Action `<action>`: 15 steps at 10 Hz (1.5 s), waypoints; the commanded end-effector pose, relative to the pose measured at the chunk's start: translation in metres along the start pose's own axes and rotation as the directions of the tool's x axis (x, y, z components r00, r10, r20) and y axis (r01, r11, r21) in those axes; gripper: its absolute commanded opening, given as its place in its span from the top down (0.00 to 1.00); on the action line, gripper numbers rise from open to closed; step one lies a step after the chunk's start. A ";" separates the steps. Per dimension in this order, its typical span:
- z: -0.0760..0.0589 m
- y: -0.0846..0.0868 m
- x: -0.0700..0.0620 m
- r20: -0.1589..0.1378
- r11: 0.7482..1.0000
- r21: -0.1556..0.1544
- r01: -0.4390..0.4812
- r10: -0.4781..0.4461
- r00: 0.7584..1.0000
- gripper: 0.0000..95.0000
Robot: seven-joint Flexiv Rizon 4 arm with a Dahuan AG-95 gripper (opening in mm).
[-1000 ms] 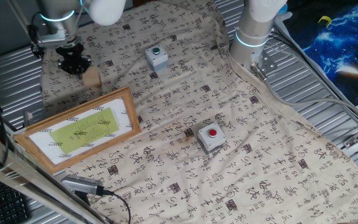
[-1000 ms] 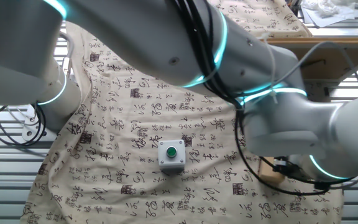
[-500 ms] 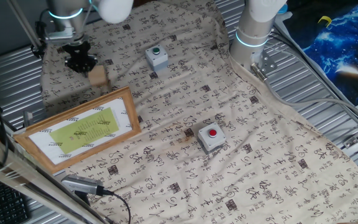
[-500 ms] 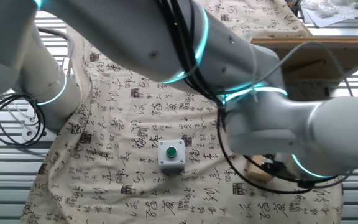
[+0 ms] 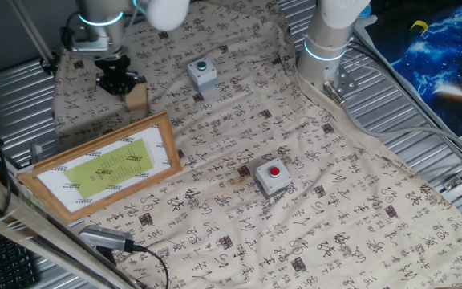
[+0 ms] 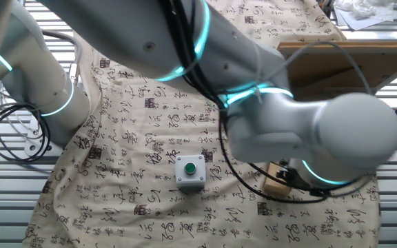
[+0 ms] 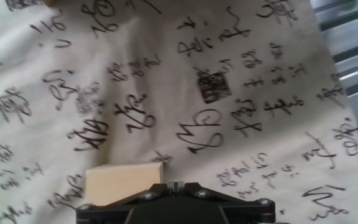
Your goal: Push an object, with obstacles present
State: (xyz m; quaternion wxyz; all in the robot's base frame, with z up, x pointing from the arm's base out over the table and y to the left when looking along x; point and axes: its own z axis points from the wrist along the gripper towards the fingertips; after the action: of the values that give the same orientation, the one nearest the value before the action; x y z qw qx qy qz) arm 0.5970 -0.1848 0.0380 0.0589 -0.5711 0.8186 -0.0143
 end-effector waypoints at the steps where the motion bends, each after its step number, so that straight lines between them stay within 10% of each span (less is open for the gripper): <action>1: 0.002 0.010 -0.001 -0.001 0.999 0.001 -0.036 0.036 0.999 1.00; 15: -0.003 0.063 -0.025 -0.003 0.982 0.022 -0.190 0.190 0.982 1.00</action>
State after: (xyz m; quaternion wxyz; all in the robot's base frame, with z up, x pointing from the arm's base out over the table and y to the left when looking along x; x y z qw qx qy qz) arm 0.5459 -0.1399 0.0373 0.0638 -0.4887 0.8699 -0.0207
